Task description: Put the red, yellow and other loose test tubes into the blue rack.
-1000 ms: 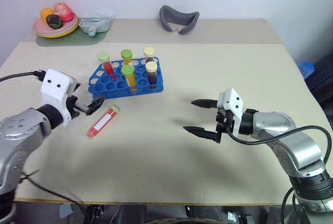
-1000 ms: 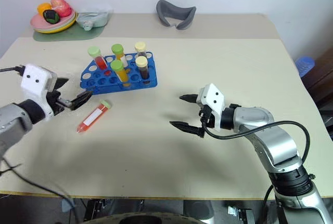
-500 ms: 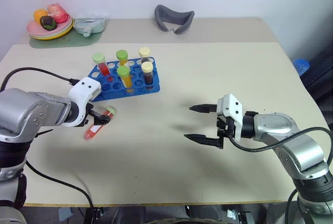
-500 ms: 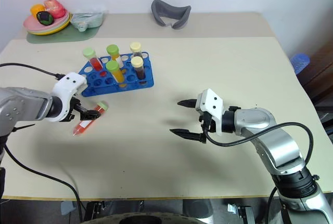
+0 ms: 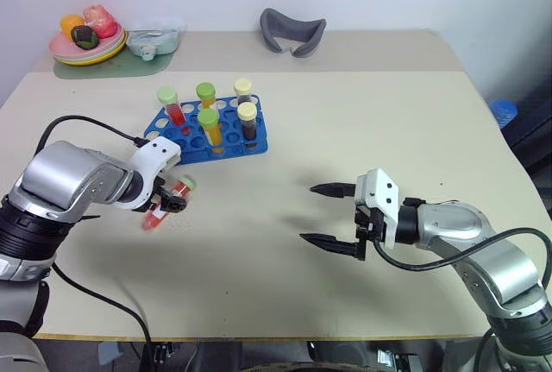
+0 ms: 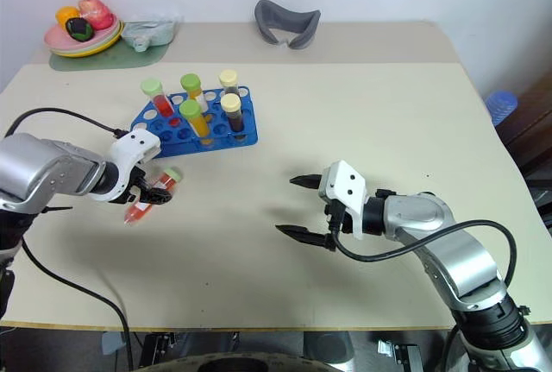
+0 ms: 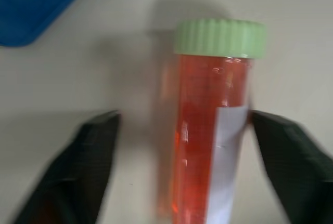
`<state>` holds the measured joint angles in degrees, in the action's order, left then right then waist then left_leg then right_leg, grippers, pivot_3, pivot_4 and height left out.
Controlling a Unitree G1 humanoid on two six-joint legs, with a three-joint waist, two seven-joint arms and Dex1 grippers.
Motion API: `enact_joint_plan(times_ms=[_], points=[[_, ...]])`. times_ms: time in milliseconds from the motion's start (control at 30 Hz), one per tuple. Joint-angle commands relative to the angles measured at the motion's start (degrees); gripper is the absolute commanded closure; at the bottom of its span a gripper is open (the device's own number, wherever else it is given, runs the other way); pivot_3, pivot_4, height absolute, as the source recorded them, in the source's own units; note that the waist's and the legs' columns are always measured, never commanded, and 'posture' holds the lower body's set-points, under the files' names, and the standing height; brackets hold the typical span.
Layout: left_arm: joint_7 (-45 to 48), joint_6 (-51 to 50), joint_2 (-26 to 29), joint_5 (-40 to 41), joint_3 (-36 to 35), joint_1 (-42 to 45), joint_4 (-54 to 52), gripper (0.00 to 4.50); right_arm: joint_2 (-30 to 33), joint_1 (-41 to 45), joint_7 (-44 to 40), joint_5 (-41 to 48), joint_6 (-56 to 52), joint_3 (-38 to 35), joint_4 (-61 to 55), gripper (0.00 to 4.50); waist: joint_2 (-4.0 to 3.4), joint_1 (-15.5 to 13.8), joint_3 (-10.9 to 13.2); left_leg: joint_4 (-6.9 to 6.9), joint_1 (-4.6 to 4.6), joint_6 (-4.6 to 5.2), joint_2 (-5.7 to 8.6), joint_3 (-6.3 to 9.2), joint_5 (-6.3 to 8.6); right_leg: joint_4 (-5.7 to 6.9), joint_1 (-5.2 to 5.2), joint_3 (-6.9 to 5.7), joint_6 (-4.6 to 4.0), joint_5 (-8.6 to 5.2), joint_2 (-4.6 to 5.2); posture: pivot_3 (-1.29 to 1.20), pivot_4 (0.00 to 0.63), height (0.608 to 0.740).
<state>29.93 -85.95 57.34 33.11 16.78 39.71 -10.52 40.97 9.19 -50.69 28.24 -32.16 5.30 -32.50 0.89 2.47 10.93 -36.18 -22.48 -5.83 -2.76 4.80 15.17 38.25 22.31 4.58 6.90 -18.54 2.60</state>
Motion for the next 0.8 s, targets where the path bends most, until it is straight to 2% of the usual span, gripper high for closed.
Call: enact_joint_plan(times_ms=[33,100,233,300,367,467,533,600,700,800], points=[[0.61,0.53,0.44,-1.99,0.48,-0.97,0.11,2.69,-0.68,0.38,0.18,0.67,0.55,0.11,-1.83,0.0,0.0,0.04,0.0,0.0,0.0,0.0,0.0,0.0,0.0,0.0,0.0,0.0,0.0,0.0,0.0,0.0,0.15,0.74],[0.68,0.27,0.72,-2.35,-0.66,-1.54,-0.41,3.61,-0.69,0.62,-0.02,0.67,0.65,0.3,-1.69,0.0,0.0,0.08,0.0,0.0,0.01,0.0,0.0,0.0,0.0,0.02,0.01,0.0,0.0,0.0,0.0,0.0,0.15,0.74],[1.33,-1.04,1.99,-1.47,-6.27,-3.79,-3.32,3.61,-0.55,1.0,-0.38,0.66,0.84,0.32,-1.38,0.0,0.0,0.25,0.0,0.0,0.01,0.0,-0.01,0.0,0.0,0.04,0.03,0.01,0.0,0.0,-0.01,0.0,0.15,0.74],[1.85,-0.83,2.89,-0.55,-12.51,-6.26,-6.05,3.61,-0.35,1.15,-0.6,0.78,0.89,0.1,-1.27,0.0,0.02,0.32,0.01,0.02,0.0,0.0,-0.01,0.0,0.0,0.04,0.06,0.02,0.0,0.0,-0.01,0.0,0.15,0.74],[2.19,2.7,1.98,0.09,-22.08,-9.93,-9.37,3.61,-0.22,1.29,-0.74,0.95,0.83,-0.13,-1.19,0.0,0.02,0.13,0.02,0.04,-0.04,0.0,-0.02,0.0,0.0,0.05,0.11,0.02,0.0,0.0,-0.02,0.0,0.15,0.74],[0.63,17.38,-4.38,-1.19,-37.06,-15.55,-14.48,3.61,-0.31,1.73,-0.92,1.2,0.68,-0.14,-0.84,0.0,0.03,-0.07,0.02,0.0,-0.07,0.0,-0.02,0.0,0.0,0.02,0.1,-0.01,0.0,0.0,0.03,0.0,0.15,0.74],[-1.92,25.52,-9.47,-2.18,-42.51,-16.1,-15.96,3.61,-0.77,2.48,-1.0,1.12,0.65,0.41,-0.29,0.0,0.06,-0.43,0.0,-0.03,-0.07,-0.01,-0.01,-0.01,0.0,-0.01,0.04,-0.03,0.0,0.0,0.07,0.0,0.15,0.74],[-4.68,32.41,-14.44,-3.59,-43.92,-15.7,-15.39,3.61,-1.5,3.52,-1.13,0.99,0.7,1.19,0.36,0.0,0.09,-0.45,-0.02,-0.05,-0.06,-0.01,-0.01,-0.01,0.0,-0.05,0.0,-0.03,0.01,0.01,0.07,0.0,0.15,0.74],[-12.95,50.03,-21.19,-14.64,-38.9,-16.25,-11.29,3.61,-3.19,5.68,-1.26,0.76,0.64,2.69,1.6,0.0,0.07,-0.45,-0.04,-0.04,0.0,0.0,0.0,-0.01,0.0,-0.04,-0.05,-0.02,0.01,0.02,0.06,0.0,0.15,0.74],[-17.15,65.14,-28.73,-20.87,-34.72,-17.55,-6.43,3.61,-4.41,7.1,-1.35,0.04,0.96,4.01,2.77,0.0,0.1,-0.34,-0.05,-0.06,-0.01,-0.01,0.0,-0.02,0.0,-0.04,-0.04,-0.01,0.01,0.02,0.07,0.0,0.15,0.74]])
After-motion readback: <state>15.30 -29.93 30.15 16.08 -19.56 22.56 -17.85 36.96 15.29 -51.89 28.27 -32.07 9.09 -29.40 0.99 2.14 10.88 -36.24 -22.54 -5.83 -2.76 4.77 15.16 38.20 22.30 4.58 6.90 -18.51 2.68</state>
